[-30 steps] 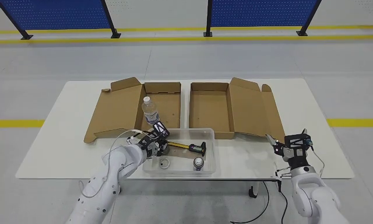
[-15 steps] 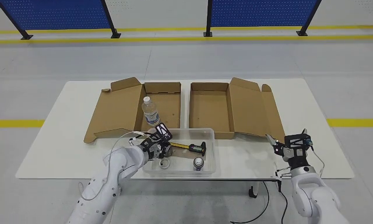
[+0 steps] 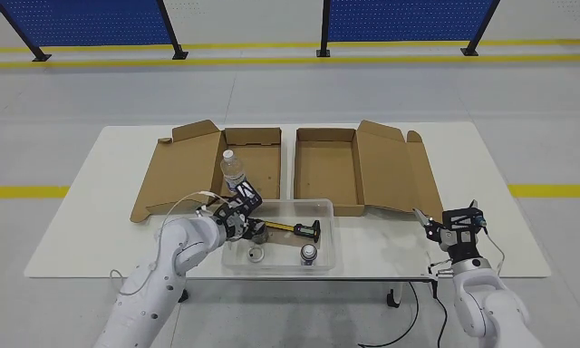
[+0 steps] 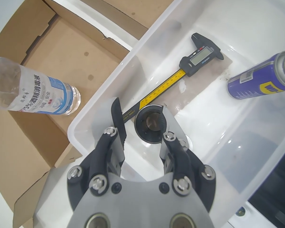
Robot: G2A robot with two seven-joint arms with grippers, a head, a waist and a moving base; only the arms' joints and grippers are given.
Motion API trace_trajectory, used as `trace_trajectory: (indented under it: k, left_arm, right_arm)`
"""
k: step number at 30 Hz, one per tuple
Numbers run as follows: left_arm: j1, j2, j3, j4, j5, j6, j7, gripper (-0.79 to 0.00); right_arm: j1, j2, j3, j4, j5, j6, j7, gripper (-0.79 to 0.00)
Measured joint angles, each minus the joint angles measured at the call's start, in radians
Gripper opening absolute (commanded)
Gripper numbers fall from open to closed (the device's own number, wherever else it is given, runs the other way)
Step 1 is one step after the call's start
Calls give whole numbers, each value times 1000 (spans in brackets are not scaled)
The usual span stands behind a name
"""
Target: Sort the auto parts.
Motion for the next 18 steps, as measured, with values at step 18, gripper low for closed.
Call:
trace_trajectory:
  k: [18]
  left_arm:
    - [-67,11,26,66,0,-83,-44,-446]
  right_arm:
    - [0,0,0,0,0,0,0,0]
